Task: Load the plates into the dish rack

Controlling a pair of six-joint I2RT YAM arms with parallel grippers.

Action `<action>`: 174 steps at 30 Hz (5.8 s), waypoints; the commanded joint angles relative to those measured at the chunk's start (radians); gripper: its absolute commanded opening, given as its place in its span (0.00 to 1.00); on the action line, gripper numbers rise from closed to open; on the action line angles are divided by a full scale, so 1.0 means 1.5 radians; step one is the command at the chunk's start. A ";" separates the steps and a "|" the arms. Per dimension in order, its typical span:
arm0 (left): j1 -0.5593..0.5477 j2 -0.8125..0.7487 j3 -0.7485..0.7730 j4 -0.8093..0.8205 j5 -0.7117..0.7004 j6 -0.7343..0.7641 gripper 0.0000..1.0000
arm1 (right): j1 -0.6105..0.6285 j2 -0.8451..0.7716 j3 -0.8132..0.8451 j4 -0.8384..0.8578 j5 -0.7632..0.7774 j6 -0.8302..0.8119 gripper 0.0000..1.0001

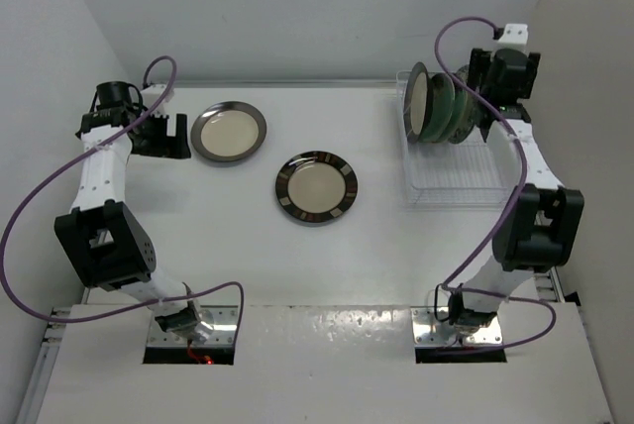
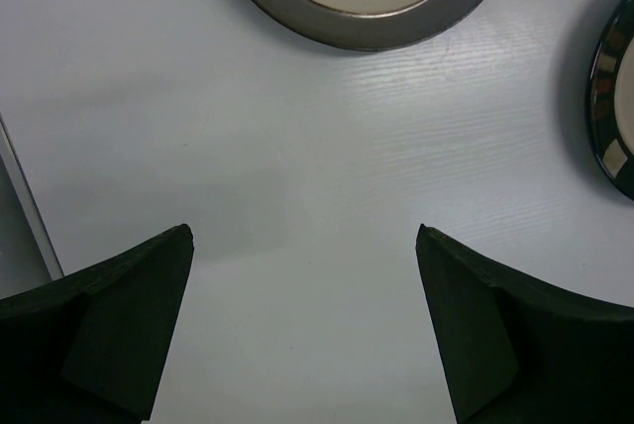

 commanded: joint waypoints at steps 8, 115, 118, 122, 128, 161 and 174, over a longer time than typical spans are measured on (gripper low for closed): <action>-0.239 0.071 -0.013 -0.035 -0.217 0.124 1.00 | 0.123 -0.150 0.045 -0.079 0.054 -0.116 1.00; -0.195 0.056 0.237 0.151 0.626 -0.198 0.00 | 0.389 -0.140 -0.107 0.004 -0.455 0.315 1.00; -0.195 0.056 0.237 0.151 0.651 -0.198 0.00 | 0.389 -0.117 -0.099 0.012 -0.465 0.341 0.95; -0.201 0.056 0.237 0.157 0.673 -0.192 0.00 | 0.388 -0.096 -0.099 0.063 -0.538 0.398 0.58; -0.201 0.056 0.223 0.157 0.680 -0.192 0.00 | 0.390 -0.102 -0.108 0.126 -0.576 0.419 0.00; -0.158 0.052 0.218 0.098 0.124 -0.163 1.00 | 0.373 0.016 0.140 0.283 0.317 -0.360 0.00; -0.152 0.030 0.182 0.098 0.124 -0.144 1.00 | 0.371 0.127 0.145 0.416 0.372 -0.417 0.00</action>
